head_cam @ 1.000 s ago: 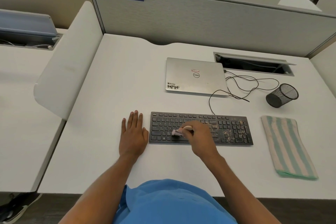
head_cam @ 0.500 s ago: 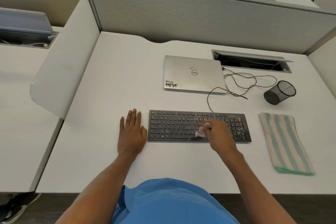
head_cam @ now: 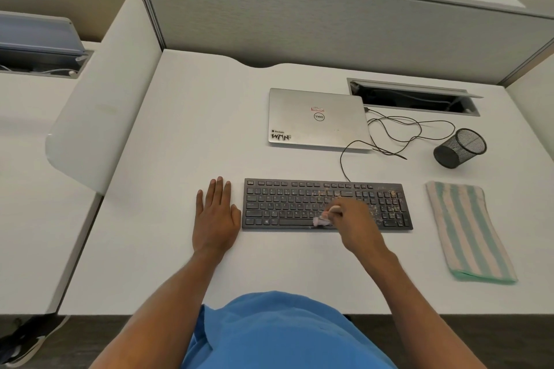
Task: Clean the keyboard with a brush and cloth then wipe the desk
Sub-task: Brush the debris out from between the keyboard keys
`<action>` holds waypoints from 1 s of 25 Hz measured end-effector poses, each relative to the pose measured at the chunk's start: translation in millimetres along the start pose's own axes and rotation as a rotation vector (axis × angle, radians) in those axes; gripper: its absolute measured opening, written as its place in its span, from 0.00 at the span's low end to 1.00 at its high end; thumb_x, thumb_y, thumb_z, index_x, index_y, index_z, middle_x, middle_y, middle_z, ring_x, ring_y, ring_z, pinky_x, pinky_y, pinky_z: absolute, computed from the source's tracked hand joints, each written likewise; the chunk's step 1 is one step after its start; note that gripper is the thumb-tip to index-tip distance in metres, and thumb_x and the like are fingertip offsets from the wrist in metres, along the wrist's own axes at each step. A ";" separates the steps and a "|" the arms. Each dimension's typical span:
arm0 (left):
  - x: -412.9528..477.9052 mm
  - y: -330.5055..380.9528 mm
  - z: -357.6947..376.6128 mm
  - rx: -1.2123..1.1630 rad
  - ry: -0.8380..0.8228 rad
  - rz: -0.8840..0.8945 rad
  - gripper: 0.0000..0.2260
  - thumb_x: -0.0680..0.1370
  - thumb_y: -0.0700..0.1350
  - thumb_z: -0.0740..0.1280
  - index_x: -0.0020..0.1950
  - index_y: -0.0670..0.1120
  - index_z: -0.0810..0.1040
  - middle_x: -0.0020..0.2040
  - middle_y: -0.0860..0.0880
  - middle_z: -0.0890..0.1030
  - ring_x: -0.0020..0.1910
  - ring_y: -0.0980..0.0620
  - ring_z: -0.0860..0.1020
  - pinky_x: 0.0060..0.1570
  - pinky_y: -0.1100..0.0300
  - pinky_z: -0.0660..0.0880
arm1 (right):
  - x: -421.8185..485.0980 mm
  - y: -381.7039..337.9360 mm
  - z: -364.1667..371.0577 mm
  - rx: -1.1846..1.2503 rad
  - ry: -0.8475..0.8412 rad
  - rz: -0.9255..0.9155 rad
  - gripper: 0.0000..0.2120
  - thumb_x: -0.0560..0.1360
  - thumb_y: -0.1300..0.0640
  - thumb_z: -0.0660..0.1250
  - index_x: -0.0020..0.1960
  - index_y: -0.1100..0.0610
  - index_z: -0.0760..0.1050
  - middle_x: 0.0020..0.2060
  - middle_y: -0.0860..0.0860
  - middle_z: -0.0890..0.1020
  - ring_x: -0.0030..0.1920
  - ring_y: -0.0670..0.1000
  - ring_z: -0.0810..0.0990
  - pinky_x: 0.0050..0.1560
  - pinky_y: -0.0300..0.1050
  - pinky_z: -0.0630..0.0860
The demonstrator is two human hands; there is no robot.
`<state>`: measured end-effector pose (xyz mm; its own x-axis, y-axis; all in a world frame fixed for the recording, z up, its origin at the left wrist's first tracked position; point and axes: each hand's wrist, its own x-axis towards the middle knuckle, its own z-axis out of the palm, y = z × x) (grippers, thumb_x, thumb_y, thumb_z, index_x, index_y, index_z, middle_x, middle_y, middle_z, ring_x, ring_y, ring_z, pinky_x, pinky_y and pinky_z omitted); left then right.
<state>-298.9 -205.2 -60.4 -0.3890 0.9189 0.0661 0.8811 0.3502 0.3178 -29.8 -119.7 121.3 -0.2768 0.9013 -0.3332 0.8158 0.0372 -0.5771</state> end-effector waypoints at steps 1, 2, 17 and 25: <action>0.0 -0.2 0.4 0.002 0.003 0.000 0.30 0.82 0.50 0.51 0.84 0.43 0.62 0.85 0.44 0.59 0.85 0.46 0.55 0.84 0.43 0.48 | 0.2 3.9 -5.0 -0.021 0.005 0.022 0.10 0.80 0.64 0.66 0.43 0.62 0.83 0.37 0.48 0.82 0.38 0.46 0.80 0.39 0.36 0.72; 0.0 -0.4 1.0 0.003 0.003 0.000 0.30 0.82 0.49 0.52 0.84 0.43 0.62 0.85 0.44 0.59 0.85 0.46 0.55 0.84 0.43 0.48 | 1.6 5.9 -7.0 -0.040 0.008 0.035 0.10 0.80 0.63 0.66 0.42 0.62 0.83 0.37 0.49 0.83 0.40 0.49 0.81 0.40 0.39 0.73; -0.2 0.6 0.3 0.004 0.007 -0.001 0.29 0.82 0.49 0.52 0.83 0.42 0.63 0.85 0.43 0.60 0.85 0.46 0.55 0.84 0.43 0.47 | -6.8 8.9 7.2 -0.045 0.042 -0.015 0.07 0.79 0.62 0.68 0.47 0.60 0.84 0.42 0.51 0.82 0.43 0.50 0.79 0.46 0.45 0.73; 0.1 -0.2 -0.1 -0.010 -0.006 -0.011 0.30 0.82 0.50 0.51 0.84 0.42 0.62 0.86 0.44 0.58 0.86 0.48 0.53 0.84 0.45 0.45 | -14.8 -22.0 26.0 0.008 -0.018 -0.122 0.07 0.79 0.61 0.68 0.46 0.59 0.84 0.38 0.44 0.79 0.39 0.40 0.76 0.42 0.37 0.70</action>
<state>-299.1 -205.2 -60.4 -0.3969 0.9161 0.0566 0.8740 0.3583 0.3282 -56.8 -145.1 119.5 -0.3827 0.8825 -0.2734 0.7717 0.1426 -0.6198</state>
